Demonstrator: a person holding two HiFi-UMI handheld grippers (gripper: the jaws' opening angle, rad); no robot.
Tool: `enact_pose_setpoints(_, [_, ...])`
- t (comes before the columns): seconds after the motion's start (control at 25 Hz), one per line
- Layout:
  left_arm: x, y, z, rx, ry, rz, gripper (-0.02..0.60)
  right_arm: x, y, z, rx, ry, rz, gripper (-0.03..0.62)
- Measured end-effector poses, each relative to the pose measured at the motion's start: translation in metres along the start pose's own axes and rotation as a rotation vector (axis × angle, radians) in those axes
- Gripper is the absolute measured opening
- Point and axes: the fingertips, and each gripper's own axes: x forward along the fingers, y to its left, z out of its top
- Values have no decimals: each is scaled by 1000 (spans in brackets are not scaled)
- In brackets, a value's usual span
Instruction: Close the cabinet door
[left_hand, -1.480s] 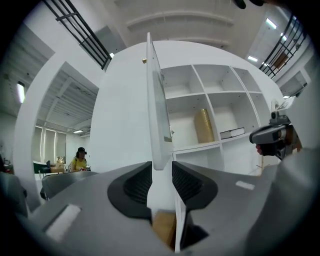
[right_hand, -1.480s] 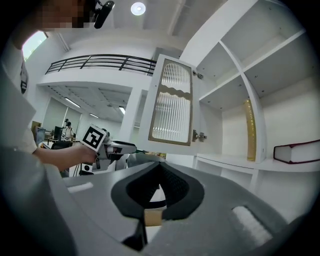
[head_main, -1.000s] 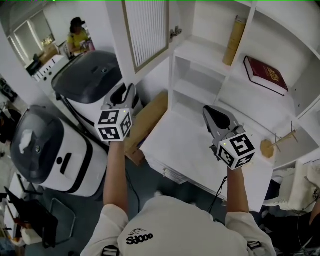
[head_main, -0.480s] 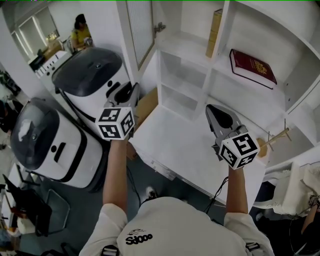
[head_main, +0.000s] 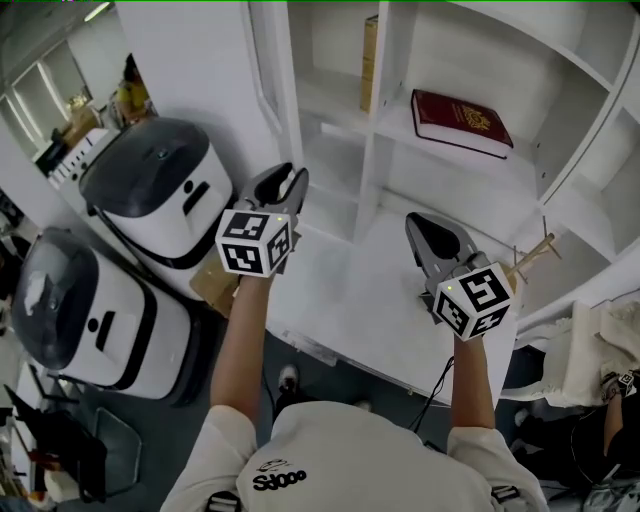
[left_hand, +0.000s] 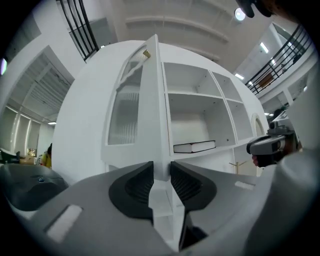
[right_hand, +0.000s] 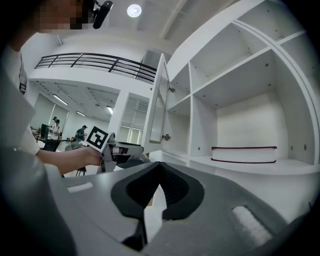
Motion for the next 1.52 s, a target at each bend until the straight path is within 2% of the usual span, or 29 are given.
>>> enact_pose_setpoints(0.24, [54,-28,1,-17,-41,-95,115,-4,-26,-11,30,12,-142,2])
enact_pose_setpoints(0.44, [88,-40,-1,-9,-26,-206,106,-1,-38,-10,29,13,-240,2])
enact_pose_setpoints(0.6, [110,-45,-1,-9,-18,-253,95,0,-47,-12,29,29,-301,2])
enact_pose_setpoints(0.72, [125,-44,-1,-20,-29,-256,86,-1,-54,-15,27,40,-344,2])
enact_pose_setpoints(0.76, [130,-43,-1,-30,-34,-256,40,-2,-57,-15,26,42,-357,2])
enact_pose_setpoints(0.84, [140,-40,-1,-48,-41,-264,31,-4,-62,-17,27,48,-381,2])
enact_pose_setpoints(1.32, [173,-37,-2,-33,-52,-235,14,-17,-86,-22,30,63,-468,2])
enact_pose_setpoints(1.52, [174,-38,-2,-28,-42,-260,14,-15,-86,-21,36,58,-464,2])
